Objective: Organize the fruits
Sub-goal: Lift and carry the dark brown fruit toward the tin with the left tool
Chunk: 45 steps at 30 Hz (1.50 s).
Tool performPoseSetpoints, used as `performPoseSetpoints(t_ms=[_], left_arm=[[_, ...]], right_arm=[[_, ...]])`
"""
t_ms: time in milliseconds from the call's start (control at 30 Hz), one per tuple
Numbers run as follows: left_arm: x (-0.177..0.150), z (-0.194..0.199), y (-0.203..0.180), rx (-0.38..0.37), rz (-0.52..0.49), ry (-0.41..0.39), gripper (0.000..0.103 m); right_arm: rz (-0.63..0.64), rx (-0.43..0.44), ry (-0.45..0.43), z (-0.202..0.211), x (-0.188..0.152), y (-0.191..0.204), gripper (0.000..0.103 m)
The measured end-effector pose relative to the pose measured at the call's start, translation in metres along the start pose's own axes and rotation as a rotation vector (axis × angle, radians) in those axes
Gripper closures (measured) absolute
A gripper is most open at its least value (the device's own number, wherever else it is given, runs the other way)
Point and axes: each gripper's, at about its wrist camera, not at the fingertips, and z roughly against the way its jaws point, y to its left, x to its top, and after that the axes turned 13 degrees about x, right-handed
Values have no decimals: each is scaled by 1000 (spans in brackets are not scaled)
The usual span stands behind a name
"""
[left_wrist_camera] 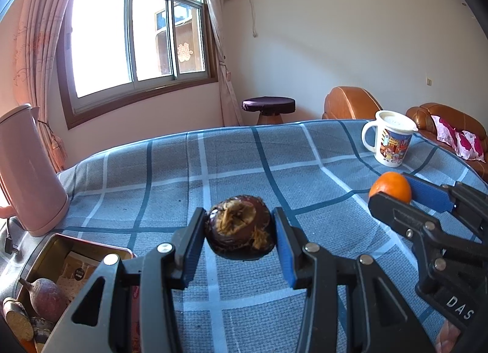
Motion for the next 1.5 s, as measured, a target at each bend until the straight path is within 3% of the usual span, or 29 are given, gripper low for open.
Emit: performPoseSetpoints(t_ms=[900, 1500], left_arm=[[-5, 26, 4, 28, 19, -93, 58], [-15, 34, 19, 16, 53, -54, 58]], right_arm=[[57, -2, -100, 19, -2, 10, 60], [66, 12, -76, 25, -7, 24, 60]])
